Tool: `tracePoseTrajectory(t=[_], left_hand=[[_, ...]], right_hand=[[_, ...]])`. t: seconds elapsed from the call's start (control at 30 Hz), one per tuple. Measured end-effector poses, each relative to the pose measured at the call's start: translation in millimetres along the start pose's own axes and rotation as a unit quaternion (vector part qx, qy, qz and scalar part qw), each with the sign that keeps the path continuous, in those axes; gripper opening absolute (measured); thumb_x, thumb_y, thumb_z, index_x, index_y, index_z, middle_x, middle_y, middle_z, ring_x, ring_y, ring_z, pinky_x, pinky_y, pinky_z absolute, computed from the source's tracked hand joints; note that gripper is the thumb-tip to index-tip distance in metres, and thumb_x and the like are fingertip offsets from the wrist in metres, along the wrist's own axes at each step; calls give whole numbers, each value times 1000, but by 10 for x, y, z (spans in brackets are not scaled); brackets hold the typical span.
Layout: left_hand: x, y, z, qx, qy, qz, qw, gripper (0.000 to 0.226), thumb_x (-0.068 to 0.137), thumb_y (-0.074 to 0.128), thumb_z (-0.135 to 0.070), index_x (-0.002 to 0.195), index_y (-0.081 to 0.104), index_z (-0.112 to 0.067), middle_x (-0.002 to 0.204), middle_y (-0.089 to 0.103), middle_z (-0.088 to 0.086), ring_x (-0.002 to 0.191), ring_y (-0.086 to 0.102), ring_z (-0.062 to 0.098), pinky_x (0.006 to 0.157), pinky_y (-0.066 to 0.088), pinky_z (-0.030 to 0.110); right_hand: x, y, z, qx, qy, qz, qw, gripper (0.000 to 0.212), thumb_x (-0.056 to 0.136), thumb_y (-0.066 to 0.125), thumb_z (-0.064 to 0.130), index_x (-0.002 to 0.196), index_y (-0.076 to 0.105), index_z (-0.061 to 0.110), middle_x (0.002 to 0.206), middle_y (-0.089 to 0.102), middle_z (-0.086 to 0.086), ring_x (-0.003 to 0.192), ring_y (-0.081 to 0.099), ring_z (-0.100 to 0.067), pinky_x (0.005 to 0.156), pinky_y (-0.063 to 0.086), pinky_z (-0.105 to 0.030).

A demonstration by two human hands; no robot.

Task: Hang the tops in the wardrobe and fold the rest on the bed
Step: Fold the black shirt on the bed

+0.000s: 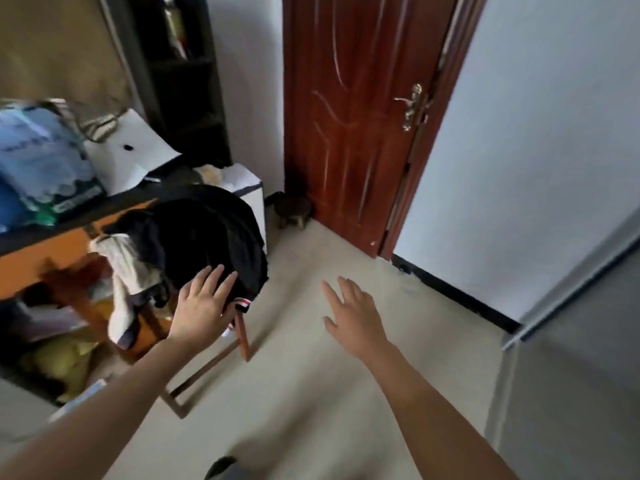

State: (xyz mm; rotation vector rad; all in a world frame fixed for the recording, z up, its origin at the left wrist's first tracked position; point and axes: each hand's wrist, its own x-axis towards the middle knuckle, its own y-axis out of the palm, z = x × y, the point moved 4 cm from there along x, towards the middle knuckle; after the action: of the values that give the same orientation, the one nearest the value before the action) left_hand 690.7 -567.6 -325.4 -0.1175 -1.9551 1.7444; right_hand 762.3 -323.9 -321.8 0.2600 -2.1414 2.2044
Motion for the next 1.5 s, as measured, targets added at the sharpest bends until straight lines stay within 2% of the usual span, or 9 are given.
tracePoseTrajectory(t=[0.33, 0.47, 0.6, 0.7, 0.77, 0.97, 1.2, 1.33, 1.5], left_hand=[[-214, -446, 1456, 21, -160, -33, 986, 54, 74, 57, -33, 123, 57, -11, 124, 58, 21, 116, 50, 44, 84, 47, 57], [-86, -411, 1936, 20, -173, -17, 985, 54, 72, 58, -31, 123, 57, -13, 128, 55, 18, 118, 47, 43, 83, 46, 59], [182, -296, 2389, -4, -226, 31, 974, 49, 93, 44, -36, 140, 39, -25, 150, 30, 7, 140, 17, 34, 109, 24, 50], [363, -209, 2563, 12, -251, 94, 963, 52, 96, 32, -46, 144, 25, -28, 152, 25, 1, 142, 11, 28, 109, 24, 42], [372, -193, 2532, 33, -251, 107, 962, 50, 95, 30, -50, 140, 31, -29, 141, 44, 0, 135, 28, 26, 100, 33, 40], [310, -5, 2589, 34, -226, 27, 973, 39, 72, 70, -39, 101, 71, -13, 60, 66, 9, 65, 62, 33, 61, 43, 35], [286, -57, 2549, 54, -229, 50, 971, 54, 81, 34, -42, 108, 71, -15, 60, 67, 6, 69, 62, 32, 60, 42, 35], [319, -121, 2543, 69, -244, 46, 966, 68, 89, 19, -65, 114, 66, -22, 67, 69, 3, 78, 64, 28, 64, 43, 34], [313, -65, 2558, 77, -265, 9, 961, 85, 91, 5, -67, 91, 76, -20, 51, 64, 1, 62, 65, 26, 55, 46, 33]], right_hand=[[1072, -92, 1280, -24, -170, -49, 984, 74, 39, 89, 42, 107, 70, 19, 101, 69, -11, 89, 68, -25, 64, 55, -31], [1440, -41, 1652, -37, -179, -62, 981, 75, 38, 89, 45, 107, 70, 20, 101, 69, -9, 90, 69, -24, 65, 56, -31], [1760, 94, 1961, -26, -161, -56, 985, 75, 39, 87, 51, 107, 70, 24, 102, 70, -6, 90, 69, -20, 65, 56, -28], [1928, 121, 2069, -18, -126, -53, 990, 70, 64, 78, 45, 126, 58, 20, 126, 59, -13, 114, 59, -27, 84, 52, -35], [1970, 198, 2077, -44, -111, -29, 992, 68, 80, 67, 39, 140, 42, 16, 142, 42, -16, 132, 41, -31, 99, 41, -41], [2269, 267, 2058, 1, -23, -64, 998, 75, 41, 92, 30, 109, 67, 10, 104, 67, -17, 90, 68, -32, 65, 56, -37], [2698, 297, 2043, 63, 64, -88, 992, 77, 54, 87, 18, 125, 57, 6, 126, 54, -29, 111, 56, -44, 82, 50, -50], [3135, 241, 1807, 91, 88, -20, 992, 68, 87, 61, 33, 146, 28, 24, 153, 19, -17, 140, 20, -35, 108, 26, -46], [3454, 284, 1624, 188, -7, 29, 982, 35, 91, 52, 12, 125, 55, 17, 128, 49, -8, 115, 51, -29, 86, 42, -33]])
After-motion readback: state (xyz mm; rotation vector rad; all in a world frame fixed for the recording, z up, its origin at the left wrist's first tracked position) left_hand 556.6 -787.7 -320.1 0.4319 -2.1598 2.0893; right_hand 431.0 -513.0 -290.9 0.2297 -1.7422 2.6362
